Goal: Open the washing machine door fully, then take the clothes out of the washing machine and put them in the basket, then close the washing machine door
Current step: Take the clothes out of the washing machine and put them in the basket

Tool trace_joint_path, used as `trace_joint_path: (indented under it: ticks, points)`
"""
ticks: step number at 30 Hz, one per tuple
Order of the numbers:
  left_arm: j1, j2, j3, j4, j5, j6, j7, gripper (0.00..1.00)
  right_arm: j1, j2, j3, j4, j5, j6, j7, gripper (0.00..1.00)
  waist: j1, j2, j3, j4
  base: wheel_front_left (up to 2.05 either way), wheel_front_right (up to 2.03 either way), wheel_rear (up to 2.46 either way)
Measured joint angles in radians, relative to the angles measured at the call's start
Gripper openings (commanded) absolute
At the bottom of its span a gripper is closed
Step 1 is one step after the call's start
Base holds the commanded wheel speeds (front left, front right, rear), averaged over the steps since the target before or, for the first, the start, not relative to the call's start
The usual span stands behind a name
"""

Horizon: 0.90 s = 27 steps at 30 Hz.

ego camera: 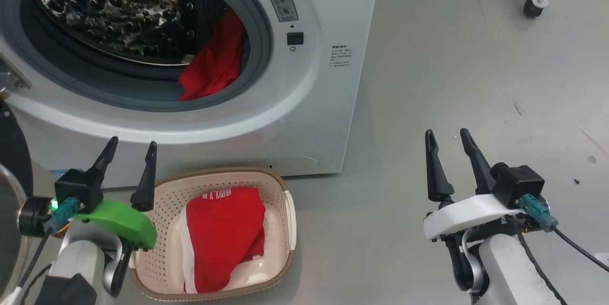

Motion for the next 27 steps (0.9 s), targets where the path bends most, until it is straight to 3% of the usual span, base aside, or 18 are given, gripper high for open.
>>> trace_joint_path:
  ticks: [12, 27]
  points:
    - [0.156, -0.009, 0.037, -0.089, -0.003, 0.012, 0.000, 1.00, 0.071, 0.002, 0.021, 0.009, -0.002, 0.022, 0.000, 1.00, 0.0000, 0.0000, -0.104, 0.019, 0.00, 0.00, 0.00]
    - [0.237, -0.033, 0.065, -0.179, -0.003, 0.023, 0.000, 1.00, 0.091, 0.002, 0.025, 0.008, -0.026, 0.039, 0.000, 1.00, 0.0000, -0.0001, -0.121, 0.008, 0.00, 0.00, 0.00]
